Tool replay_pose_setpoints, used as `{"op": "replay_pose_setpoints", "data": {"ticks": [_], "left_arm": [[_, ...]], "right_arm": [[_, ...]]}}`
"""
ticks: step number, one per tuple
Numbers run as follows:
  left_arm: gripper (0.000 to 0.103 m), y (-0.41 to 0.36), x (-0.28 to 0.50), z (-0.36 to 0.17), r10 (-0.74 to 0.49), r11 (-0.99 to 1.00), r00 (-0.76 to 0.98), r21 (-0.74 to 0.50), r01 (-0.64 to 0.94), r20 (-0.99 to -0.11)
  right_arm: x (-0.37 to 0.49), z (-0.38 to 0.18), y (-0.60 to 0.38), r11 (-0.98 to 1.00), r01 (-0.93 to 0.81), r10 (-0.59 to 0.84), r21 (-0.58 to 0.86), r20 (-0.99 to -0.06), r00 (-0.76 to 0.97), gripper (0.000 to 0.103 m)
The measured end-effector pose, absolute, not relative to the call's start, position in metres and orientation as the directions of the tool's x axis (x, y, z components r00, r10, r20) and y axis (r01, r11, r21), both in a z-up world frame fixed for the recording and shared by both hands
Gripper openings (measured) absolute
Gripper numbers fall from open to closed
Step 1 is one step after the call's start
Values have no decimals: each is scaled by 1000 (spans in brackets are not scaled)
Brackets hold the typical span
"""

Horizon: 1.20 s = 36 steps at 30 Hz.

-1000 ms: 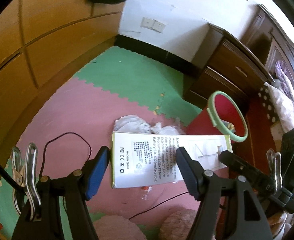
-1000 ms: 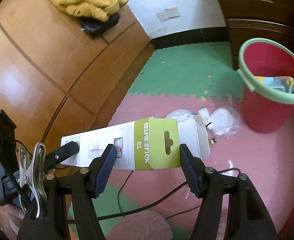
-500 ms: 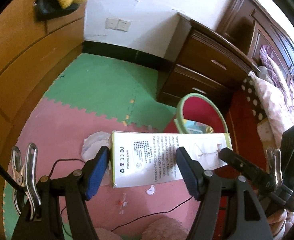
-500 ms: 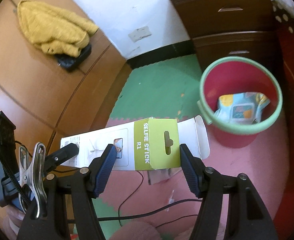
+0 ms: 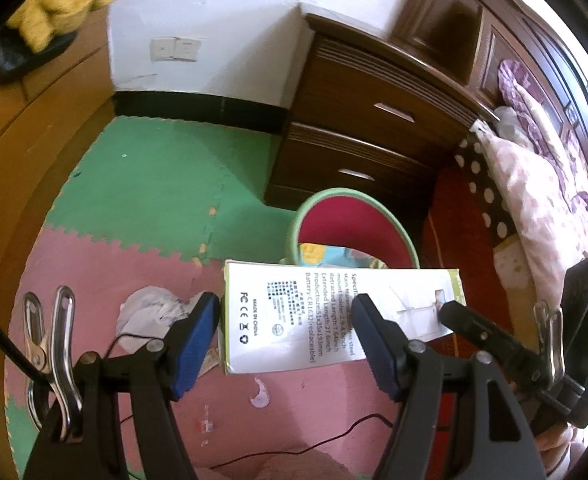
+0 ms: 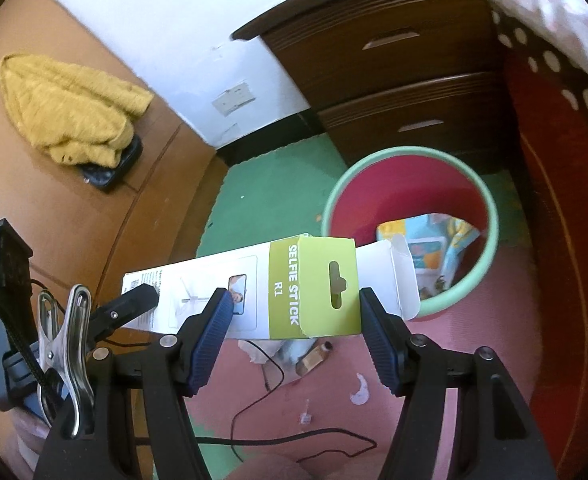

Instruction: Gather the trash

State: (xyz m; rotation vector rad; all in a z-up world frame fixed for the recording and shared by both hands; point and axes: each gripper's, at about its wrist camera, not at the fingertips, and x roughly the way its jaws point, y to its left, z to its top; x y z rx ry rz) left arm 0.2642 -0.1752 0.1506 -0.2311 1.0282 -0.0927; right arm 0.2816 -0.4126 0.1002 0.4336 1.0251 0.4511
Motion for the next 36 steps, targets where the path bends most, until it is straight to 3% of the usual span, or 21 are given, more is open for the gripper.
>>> {"op": "replay_pose_setpoints", "data": {"ticks": [20,36], "left_arm": [[72,-259,365,107,-299,954,451,-271,126,-841],[72,-290,444,35,-365,931,402,-329,157,-840]], "right_arm": [[332,71,-494,861,35,419,507,-747,516,66],[386,22,-520,890,118,319,441,-785,531,66]]}}
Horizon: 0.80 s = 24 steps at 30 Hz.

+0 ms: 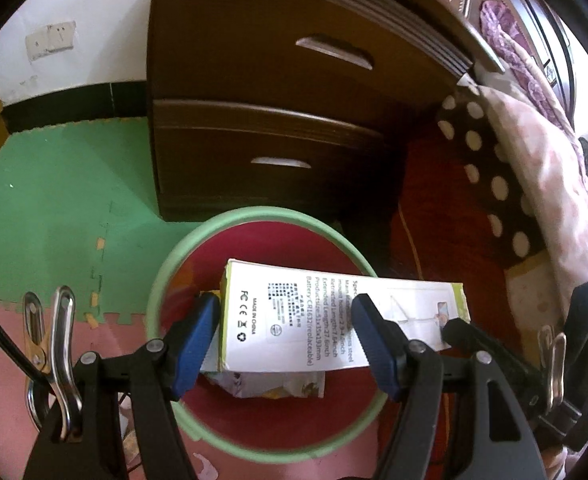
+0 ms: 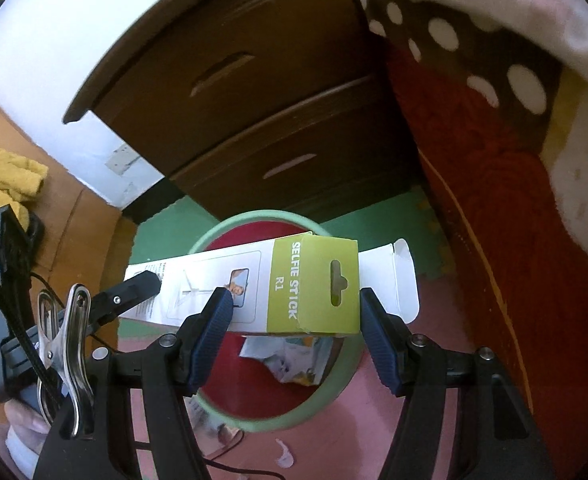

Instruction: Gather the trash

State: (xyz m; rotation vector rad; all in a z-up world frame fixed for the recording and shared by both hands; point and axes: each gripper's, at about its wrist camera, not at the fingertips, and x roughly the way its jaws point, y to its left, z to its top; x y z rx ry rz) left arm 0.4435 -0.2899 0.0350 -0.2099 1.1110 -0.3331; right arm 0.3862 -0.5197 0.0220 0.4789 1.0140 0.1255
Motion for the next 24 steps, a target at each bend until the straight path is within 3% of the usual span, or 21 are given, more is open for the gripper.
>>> {"op": "replay_pose_setpoints", "data": {"ticks": [9,24], "left_arm": [[71,-299,468,5,-359,933,374,-329,144,-855],[70,-297,469,3,-269,961,376,-222,163,-887]], "right_arm": [[403,-5,-528,893,158,289,421,-807,514,66],[405,-9,-523,899,126,296,419,-795,530,66]]}}
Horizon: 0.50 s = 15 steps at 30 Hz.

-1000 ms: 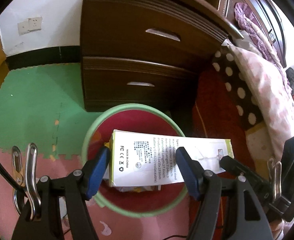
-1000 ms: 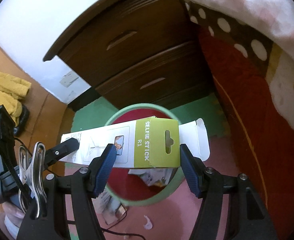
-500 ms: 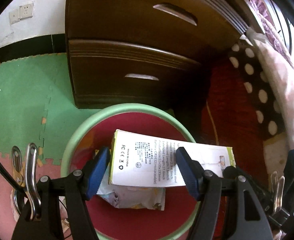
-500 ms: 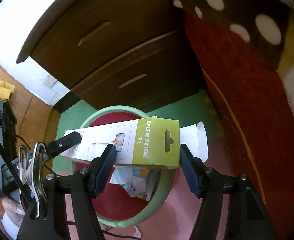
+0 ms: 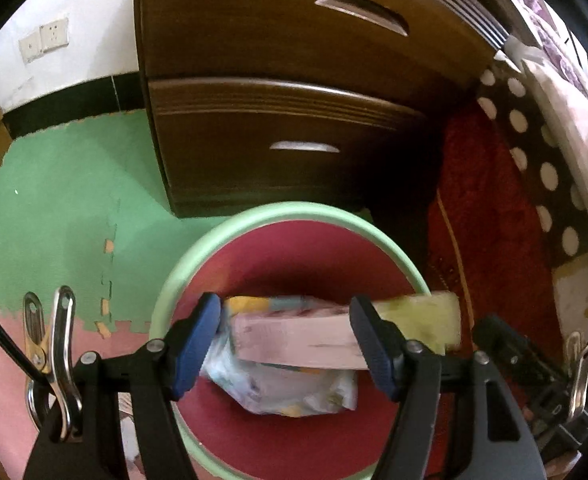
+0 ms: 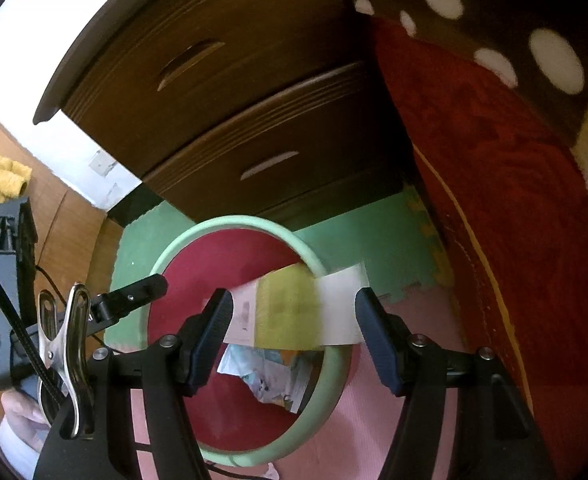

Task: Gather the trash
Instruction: 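Open the right tool dropping the selfie stick box into the bucket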

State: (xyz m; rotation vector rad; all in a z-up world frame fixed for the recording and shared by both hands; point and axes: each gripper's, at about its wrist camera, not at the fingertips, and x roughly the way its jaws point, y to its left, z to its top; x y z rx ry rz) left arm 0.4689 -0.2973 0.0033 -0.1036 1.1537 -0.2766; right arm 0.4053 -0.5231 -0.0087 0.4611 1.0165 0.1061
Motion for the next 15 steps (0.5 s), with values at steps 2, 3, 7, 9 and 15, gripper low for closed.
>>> {"op": "replay_pose_setpoints", "data": {"ticks": [2,3,7,9,15], "left_arm": [[70,-296,469,6,-259,964,382,-213,160,-887],[70,-295,469,7,-258,964,381,-214,156,-888],[70,-289,467,11,-255,966,384,-213,148,-887],[70,-286,464,12,-247,968,386,-208,141,-889],[70,-274,449,21,-246,969,408,-214,121,-879]], "right_arm": [[405,-9,-521,901,112,303,418,-794,527,66],[405,-8,-520,901,108,307,421,-793,526,66],[404,-7,-515,896,94,325,433,-787,524,66],[402,-6,-512,899,83,327,430,-785,526,66],[400,-5,-505,903,64,333,426,-784,524,66]]}}
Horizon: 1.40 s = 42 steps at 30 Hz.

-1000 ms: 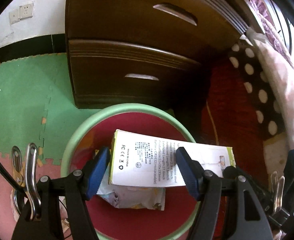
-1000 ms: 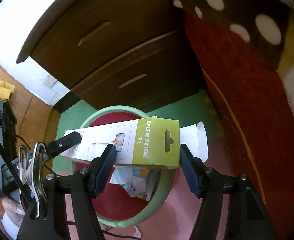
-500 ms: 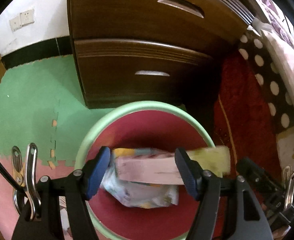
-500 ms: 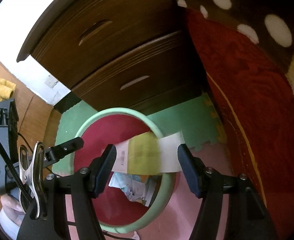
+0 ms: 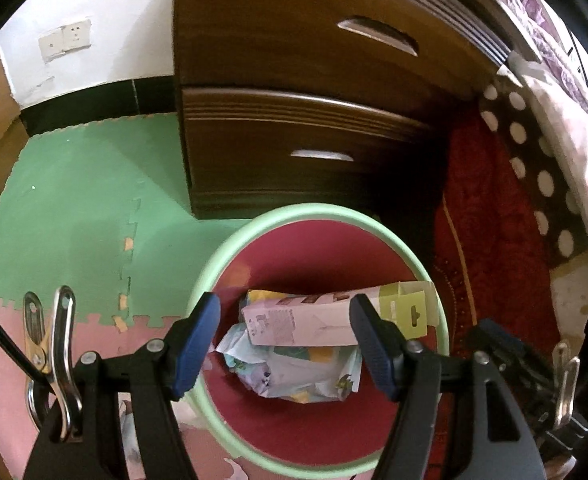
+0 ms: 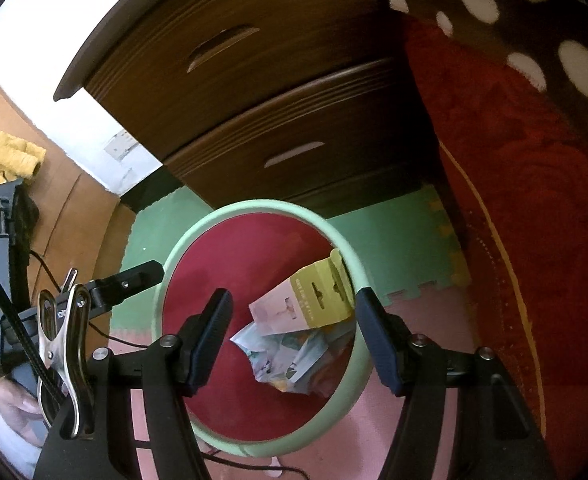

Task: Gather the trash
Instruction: 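Open the right tool dropping the selfie stick box into the bucket, then move both open tools back down to the white plastic bag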

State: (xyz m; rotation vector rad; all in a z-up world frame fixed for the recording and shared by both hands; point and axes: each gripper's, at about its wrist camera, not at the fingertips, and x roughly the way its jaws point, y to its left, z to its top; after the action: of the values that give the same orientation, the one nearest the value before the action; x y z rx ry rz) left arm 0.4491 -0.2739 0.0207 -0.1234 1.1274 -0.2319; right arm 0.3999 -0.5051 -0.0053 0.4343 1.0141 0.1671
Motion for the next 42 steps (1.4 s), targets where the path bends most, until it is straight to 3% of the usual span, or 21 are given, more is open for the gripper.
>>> {"op": "replay_pose_setpoints", "data": {"ticks": [11,27,42], "left_arm": [[70,-226,390,36,-206,978,453,-195,72,-867],[70,-114,246,31,-87,981,524,-165,-104,-847],[68,8,125,48,132,933,529,-75,-353,-838]], "right_arm": [[357,4,-480,919,2,329,393,-771,546,66],[246,-14,-419,912,-92,379,401,-733,565,66],[173,-24,-361,907,-191,417,376,-727,546,66]]}}
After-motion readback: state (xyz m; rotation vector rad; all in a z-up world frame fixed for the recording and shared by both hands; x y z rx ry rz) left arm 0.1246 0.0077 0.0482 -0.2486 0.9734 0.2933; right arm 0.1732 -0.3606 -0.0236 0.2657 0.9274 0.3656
